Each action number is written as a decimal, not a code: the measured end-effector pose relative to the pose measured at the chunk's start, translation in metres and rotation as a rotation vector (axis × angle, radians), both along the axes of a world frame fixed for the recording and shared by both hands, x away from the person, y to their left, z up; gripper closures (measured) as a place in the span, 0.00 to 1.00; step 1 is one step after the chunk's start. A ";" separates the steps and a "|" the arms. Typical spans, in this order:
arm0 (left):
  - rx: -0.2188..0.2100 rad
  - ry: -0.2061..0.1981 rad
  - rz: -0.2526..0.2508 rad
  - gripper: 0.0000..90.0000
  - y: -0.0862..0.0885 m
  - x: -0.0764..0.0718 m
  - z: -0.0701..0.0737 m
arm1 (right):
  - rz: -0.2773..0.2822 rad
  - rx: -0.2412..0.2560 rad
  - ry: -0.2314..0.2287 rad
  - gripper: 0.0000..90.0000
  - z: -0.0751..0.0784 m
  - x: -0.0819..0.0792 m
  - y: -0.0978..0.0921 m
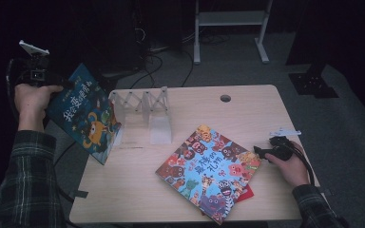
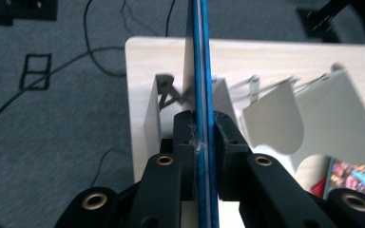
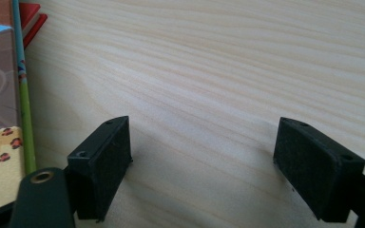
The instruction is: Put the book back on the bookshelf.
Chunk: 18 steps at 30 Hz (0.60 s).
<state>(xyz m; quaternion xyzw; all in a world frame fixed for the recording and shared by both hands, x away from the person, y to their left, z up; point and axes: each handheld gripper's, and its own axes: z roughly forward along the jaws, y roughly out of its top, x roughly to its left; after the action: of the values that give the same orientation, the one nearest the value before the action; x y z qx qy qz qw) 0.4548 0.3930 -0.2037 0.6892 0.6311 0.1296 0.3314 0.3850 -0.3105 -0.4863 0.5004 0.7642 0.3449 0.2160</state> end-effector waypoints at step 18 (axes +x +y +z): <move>0.002 -0.050 0.015 0.87 0.014 -0.015 0.005 | 0.000 0.000 0.003 0.21 0.000 0.000 0.000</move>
<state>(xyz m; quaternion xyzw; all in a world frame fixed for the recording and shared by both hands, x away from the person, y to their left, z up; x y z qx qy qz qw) 0.4402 0.4069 -0.1985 0.6812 0.6278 0.1500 0.3455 0.3848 -0.3103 -0.4862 0.5009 0.7645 0.3442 0.2150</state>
